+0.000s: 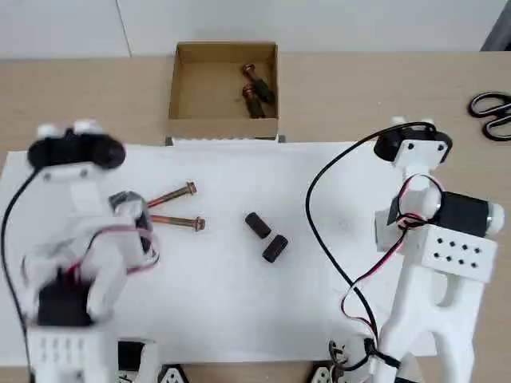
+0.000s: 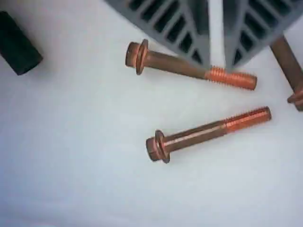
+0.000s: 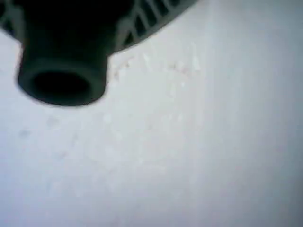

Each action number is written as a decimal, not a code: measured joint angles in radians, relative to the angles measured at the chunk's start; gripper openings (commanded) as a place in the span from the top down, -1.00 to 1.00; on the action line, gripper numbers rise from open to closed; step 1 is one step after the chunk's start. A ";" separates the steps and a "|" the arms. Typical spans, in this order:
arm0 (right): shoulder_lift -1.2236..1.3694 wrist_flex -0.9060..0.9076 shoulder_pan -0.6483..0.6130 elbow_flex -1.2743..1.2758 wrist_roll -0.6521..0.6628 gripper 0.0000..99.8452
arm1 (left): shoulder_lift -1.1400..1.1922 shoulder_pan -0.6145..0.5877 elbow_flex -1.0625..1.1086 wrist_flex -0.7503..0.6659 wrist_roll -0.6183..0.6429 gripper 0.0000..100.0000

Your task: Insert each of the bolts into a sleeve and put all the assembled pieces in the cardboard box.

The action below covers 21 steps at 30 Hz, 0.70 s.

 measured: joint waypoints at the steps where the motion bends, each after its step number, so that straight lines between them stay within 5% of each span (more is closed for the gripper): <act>1: -0.003 0.000 0.000 0.009 0.000 0.99 | 0.052 0.000 -0.012 0.000 0.023 0.99; 21: -0.003 -0.002 0.000 0.020 0.000 0.99 | 0.922 -0.256 -0.261 0.017 0.080 0.96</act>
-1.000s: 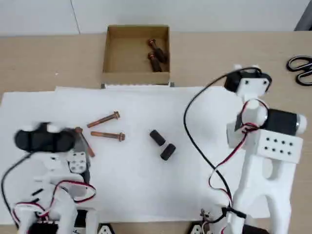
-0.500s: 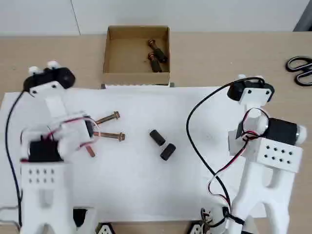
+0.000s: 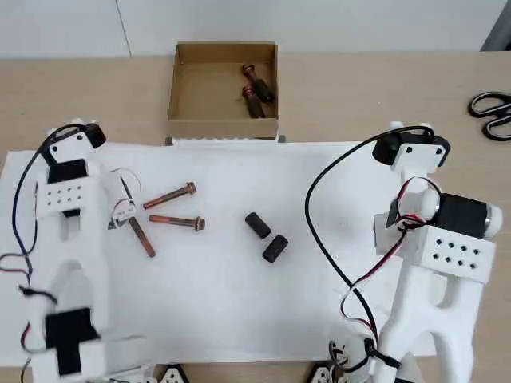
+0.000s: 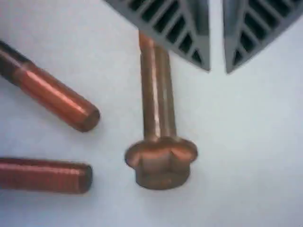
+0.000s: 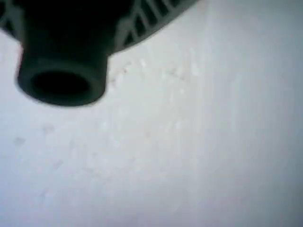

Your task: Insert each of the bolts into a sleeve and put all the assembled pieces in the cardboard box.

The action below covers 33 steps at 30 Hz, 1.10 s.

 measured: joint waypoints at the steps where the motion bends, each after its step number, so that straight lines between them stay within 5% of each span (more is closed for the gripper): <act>1: 0.000 0.000 0.000 0.000 0.000 0.99 | 0.021 -0.002 -0.014 0.005 0.000 0.93; 15: 0.000 -0.015 0.000 0.012 0.000 0.99 | 0.092 -0.002 -0.081 0.002 -0.011 0.75; 33: 0.000 -0.064 0.000 0.097 0.000 0.99 | 0.092 0.031 -0.046 -0.107 -0.014 0.75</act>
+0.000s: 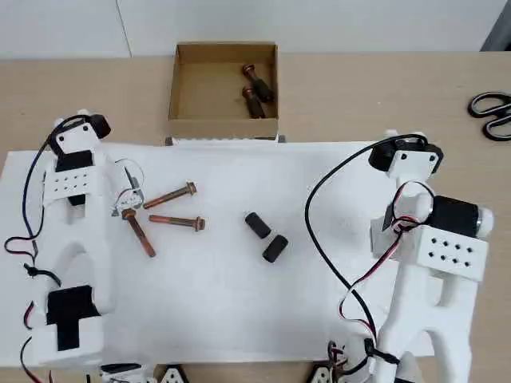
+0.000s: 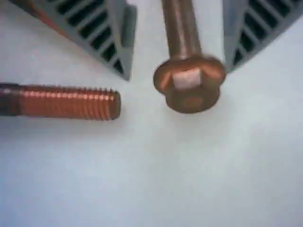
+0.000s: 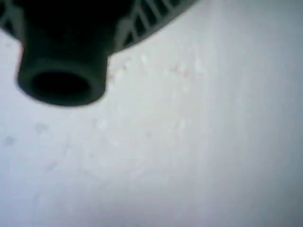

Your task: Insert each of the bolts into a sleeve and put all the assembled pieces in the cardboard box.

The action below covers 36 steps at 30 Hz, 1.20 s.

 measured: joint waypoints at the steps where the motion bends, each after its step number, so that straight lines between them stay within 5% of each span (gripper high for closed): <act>1: 0.000 0.000 0.000 0.000 0.000 0.99 | 0.000 0.002 0.009 -0.008 0.000 0.75; 29: 0.000 0.000 0.000 -0.011 0.000 0.99 | 0.172 -0.011 0.005 -0.064 0.000 0.99; 36: 0.000 0.049 0.000 -0.147 -0.005 0.99 | 0.219 -0.015 -0.140 0.110 -0.002 0.99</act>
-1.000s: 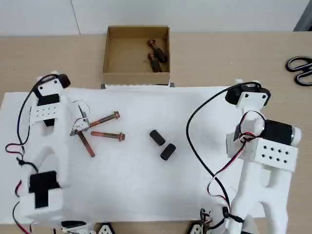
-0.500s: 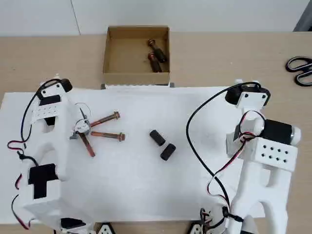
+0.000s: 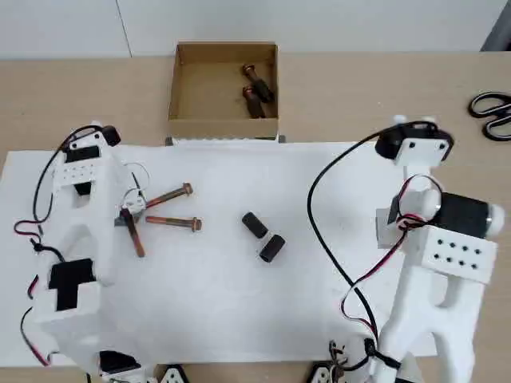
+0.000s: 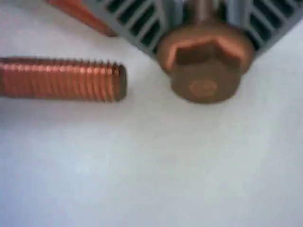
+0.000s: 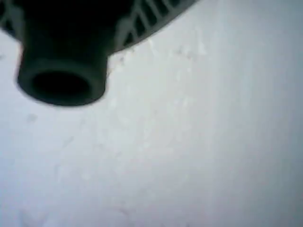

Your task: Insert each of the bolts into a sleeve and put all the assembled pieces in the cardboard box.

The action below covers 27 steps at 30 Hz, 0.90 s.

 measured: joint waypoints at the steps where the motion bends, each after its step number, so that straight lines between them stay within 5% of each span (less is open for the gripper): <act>1: 0.000 0.015 0.000 -0.026 0.000 0.99 | 0.006 -0.006 -0.035 0.048 0.000 0.99; 7: 0.000 0.072 0.000 -0.164 0.000 0.99 | 0.011 -0.014 -0.348 0.311 -0.002 0.99; 13: -0.129 0.080 0.000 -0.195 0.000 0.99 | -0.011 -0.017 -0.563 0.345 -0.040 0.99; 27: -0.474 0.041 -0.183 0.061 0.000 0.99 | -0.566 0.170 -0.276 0.345 -0.215 0.99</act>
